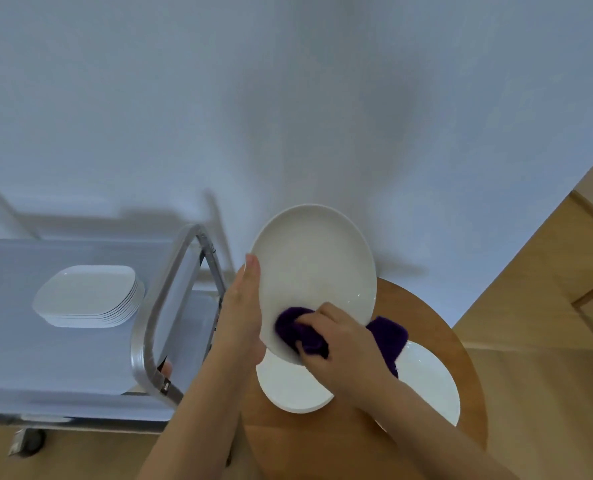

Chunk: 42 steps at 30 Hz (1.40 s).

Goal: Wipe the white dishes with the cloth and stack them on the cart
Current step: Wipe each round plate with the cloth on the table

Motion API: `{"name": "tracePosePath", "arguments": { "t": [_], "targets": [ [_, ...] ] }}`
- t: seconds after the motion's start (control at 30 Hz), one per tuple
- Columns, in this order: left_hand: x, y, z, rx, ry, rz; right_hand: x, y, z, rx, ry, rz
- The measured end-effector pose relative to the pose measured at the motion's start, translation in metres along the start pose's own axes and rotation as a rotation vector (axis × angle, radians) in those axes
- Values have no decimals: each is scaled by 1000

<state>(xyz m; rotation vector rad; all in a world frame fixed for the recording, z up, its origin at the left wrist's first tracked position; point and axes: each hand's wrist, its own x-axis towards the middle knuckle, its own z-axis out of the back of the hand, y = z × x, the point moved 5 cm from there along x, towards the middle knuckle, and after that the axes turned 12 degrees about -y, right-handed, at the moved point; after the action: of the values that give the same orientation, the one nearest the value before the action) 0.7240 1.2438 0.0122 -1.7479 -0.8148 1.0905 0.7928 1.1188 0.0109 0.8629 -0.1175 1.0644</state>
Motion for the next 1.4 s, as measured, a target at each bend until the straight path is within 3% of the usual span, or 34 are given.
{"name": "tracePosePath", "arguments": {
  "t": [0.17,0.27,0.5,0.7,0.93,1.13,1.4],
  "targets": [
    [-5,12,-1,12,72,51,7,-44,14,-270,-150,-210],
    [-8,25,-6,55,95,98,30,-57,16,-296,-195,-289],
    [11,35,-5,222,30,-32,33,-20,-18,-85,-213,-158],
    [38,63,20,218,-101,144,-16,-25,-68,44,102,-129],
    [69,130,48,309,-193,325,-53,-96,-101,-162,415,-469],
    [83,187,65,240,-290,555,-82,-134,-90,-119,237,-833],
    [97,231,74,296,-456,657,-103,-148,-84,-93,98,-973]
  ]
}}
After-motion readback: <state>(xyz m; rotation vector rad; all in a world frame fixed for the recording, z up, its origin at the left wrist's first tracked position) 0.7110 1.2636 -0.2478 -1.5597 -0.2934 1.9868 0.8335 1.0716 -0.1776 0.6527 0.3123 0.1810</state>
